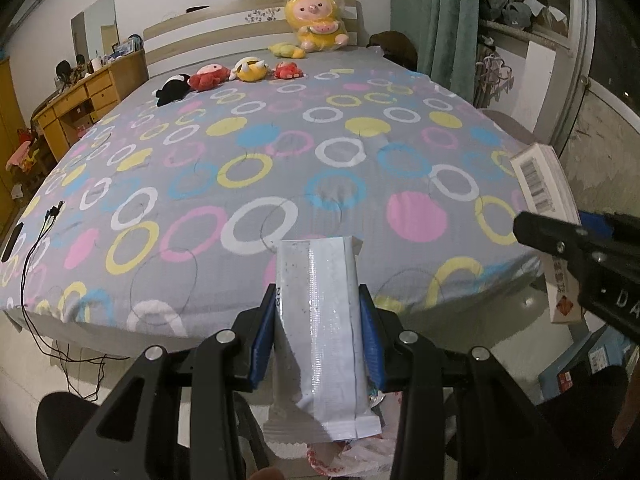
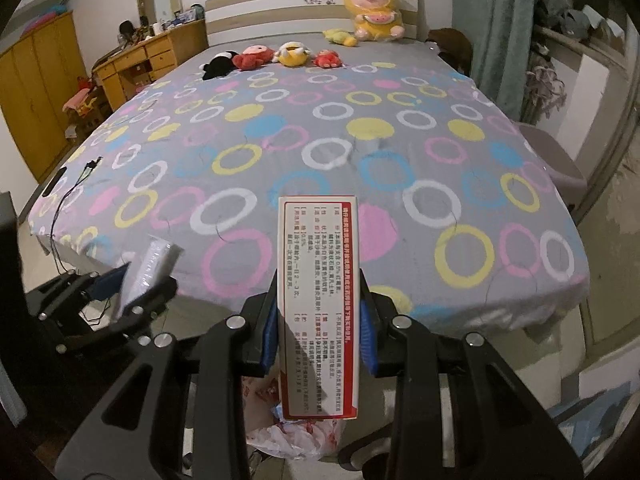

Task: Collect trash
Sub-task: 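Lift the medicine box and white wrapper and carry them over the trash bag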

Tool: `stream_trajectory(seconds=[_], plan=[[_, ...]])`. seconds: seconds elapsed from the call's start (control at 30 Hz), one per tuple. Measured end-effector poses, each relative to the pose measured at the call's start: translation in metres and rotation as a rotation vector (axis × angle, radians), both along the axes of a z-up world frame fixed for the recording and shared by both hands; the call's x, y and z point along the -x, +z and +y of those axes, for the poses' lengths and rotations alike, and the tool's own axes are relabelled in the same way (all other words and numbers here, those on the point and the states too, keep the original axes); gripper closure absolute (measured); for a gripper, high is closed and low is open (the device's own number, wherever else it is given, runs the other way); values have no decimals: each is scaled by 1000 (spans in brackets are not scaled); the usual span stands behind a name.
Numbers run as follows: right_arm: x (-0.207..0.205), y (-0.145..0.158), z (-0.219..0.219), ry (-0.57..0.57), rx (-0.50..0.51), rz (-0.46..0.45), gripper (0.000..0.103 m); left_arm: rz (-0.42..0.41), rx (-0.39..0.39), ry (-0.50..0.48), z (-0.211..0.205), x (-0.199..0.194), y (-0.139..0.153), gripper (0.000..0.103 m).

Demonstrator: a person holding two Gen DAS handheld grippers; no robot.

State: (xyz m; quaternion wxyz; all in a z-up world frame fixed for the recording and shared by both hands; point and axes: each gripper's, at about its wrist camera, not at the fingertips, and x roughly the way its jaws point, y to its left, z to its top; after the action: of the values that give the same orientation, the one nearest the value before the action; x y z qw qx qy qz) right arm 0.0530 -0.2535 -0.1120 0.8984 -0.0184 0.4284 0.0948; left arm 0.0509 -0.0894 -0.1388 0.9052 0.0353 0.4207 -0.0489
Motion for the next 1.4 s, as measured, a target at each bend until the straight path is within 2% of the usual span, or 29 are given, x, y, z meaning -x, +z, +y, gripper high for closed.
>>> stream_trajectory(seconds=[0.33, 0.53, 0.7, 0.8, 1.2, 1.4], plan=[[36, -51, -5, -36, 1, 39, 71, 47, -39, -23, -2, 19, -33, 65], [48, -106, 4, -42, 11, 128, 71, 149, -60, -61, -6, 23, -80, 65], [51, -150, 8, -55, 6, 218, 71, 248, -77, -58, -4, 28, -130, 65], [52, -172, 9, -61, 8, 262, 71, 290, -81, -57, -3, 30, -150, 65], [50, -222, 19, -40, 37, 372, 71, 432, -88, -56, 0, 31, -209, 65], [37, -248, 20, -34, 16, 447, 71, 503, -77, -75, -7, 28, -235, 65]])
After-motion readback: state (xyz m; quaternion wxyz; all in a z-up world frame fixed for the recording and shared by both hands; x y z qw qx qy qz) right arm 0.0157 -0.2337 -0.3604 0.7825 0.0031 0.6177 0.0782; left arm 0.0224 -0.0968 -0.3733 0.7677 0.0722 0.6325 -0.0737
